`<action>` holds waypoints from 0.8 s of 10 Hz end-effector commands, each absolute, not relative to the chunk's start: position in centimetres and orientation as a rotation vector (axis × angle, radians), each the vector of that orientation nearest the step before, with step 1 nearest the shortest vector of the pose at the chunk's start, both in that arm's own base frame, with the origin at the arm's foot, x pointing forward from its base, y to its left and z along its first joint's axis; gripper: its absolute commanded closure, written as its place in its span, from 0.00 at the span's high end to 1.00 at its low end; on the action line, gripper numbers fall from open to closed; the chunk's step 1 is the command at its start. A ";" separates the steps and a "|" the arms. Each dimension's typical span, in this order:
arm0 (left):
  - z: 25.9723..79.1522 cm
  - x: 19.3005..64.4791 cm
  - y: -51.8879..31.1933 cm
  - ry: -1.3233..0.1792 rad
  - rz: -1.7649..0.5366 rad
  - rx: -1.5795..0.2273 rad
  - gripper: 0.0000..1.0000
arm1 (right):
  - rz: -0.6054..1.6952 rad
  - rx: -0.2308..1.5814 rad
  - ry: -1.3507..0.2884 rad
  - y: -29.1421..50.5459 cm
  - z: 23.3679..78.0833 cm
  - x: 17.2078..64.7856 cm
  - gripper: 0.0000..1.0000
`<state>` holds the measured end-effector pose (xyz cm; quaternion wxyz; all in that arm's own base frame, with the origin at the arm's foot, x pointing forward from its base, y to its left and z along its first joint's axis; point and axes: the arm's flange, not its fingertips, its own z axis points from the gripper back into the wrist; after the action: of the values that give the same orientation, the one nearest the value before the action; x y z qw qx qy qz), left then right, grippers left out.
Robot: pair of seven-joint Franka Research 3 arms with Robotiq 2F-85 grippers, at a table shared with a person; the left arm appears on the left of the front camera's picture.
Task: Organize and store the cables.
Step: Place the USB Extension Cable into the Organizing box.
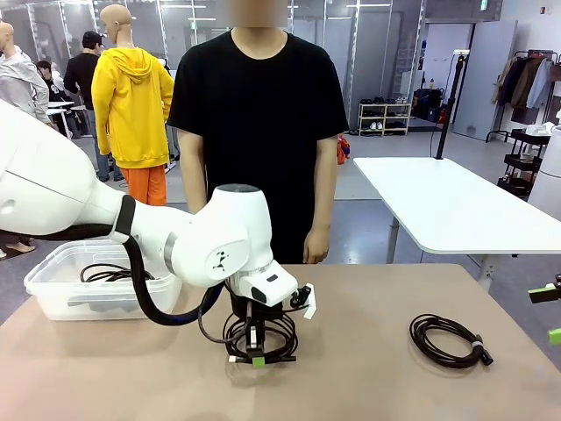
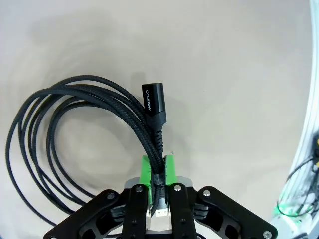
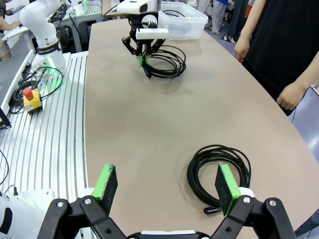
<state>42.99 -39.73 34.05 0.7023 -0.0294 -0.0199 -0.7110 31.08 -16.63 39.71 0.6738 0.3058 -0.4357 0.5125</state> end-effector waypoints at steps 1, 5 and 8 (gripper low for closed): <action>38.7 41.8 -39.1 -0.057 -1.608 -0.026 0.00 | 1.140 0.698 -0.960 -16.5 40.1 30.9 1.00; 45.7 39.7 -36.8 -0.116 -1.597 0.062 0.00 | 1.140 0.698 -0.960 -16.5 40.1 30.9 1.00; 45.3 38.2 -38.0 -0.105 -1.603 0.124 0.00 | 1.140 0.698 -0.960 -16.5 40.1 30.9 1.00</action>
<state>39.17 -37.81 46.33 0.6947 0.0328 -0.0517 -0.7167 31.08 -16.62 39.71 0.6738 0.3059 -0.4356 0.5125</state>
